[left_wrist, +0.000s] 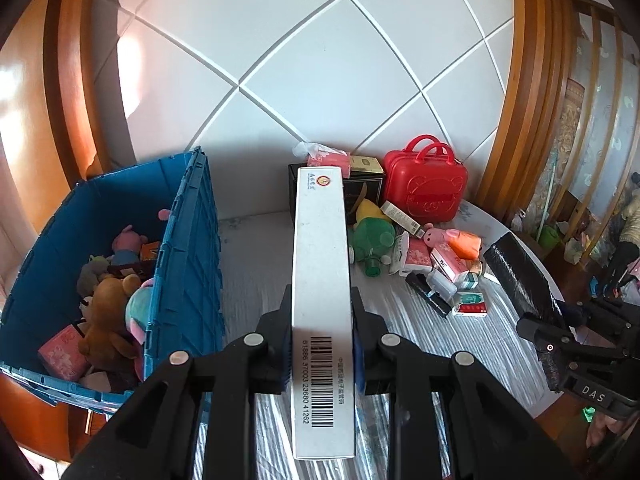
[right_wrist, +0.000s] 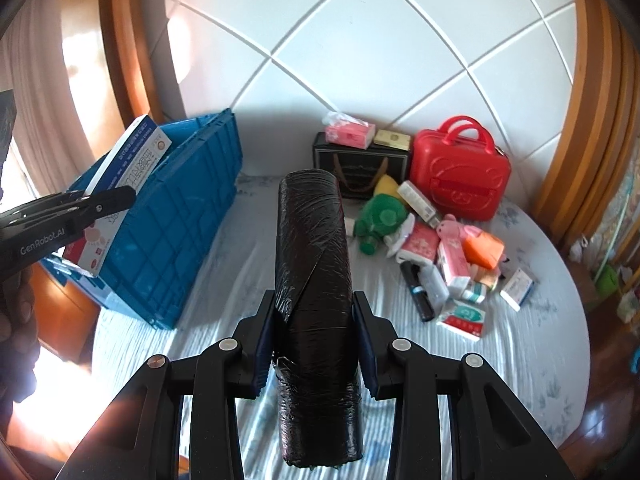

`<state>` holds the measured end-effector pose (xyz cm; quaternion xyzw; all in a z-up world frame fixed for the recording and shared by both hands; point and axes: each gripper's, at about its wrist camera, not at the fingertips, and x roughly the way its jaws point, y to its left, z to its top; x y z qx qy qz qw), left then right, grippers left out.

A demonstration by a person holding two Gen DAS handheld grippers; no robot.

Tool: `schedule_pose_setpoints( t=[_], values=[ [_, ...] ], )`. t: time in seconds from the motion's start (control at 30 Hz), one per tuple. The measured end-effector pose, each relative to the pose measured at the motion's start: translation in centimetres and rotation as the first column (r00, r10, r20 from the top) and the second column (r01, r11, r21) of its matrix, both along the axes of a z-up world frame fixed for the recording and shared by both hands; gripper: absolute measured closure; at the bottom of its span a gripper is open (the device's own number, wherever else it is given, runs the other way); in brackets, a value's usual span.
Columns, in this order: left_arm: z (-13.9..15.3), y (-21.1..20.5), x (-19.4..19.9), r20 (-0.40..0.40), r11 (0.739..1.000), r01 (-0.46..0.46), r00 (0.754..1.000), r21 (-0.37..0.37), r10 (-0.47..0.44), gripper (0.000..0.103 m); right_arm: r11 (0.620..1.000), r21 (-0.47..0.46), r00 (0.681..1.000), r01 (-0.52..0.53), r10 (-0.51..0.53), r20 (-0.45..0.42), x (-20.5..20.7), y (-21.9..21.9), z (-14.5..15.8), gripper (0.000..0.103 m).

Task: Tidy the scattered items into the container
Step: 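Lift the white box and black roll and carry both over the blue box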

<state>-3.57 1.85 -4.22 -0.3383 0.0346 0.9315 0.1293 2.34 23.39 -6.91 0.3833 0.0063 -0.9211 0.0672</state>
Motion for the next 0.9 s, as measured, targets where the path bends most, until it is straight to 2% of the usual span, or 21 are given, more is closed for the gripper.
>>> schedule_pose_setpoints(
  t=[0.37, 0.57, 0.9],
  values=[
    [0.2, -6.9, -1.6, -0.015, 0.998, -0.055, 0.998, 0.025, 0.055, 0.081, 0.999, 0.015, 0.999, -0.031, 0.031, -0.025, -1.1, -5.5, 1.4, 0.068],
    [0.9, -11.4, -2.9, -0.036, 0.996, -0.084, 0.996, 0.016, 0.085, 0.081, 0.999, 0.002, 0.999, -0.035, 0.035, -0.038, -2.7, -8.7, 1.8, 0.068],
    [0.6, -18.9, -5.8, -0.026, 0.992, -0.129, 0.991, 0.004, 0.129, 0.081, 0.997, -0.033, 0.996, -0.076, 0.074, -0.051, -6.0, -16.0, 2.1, 0.068]
  ],
)
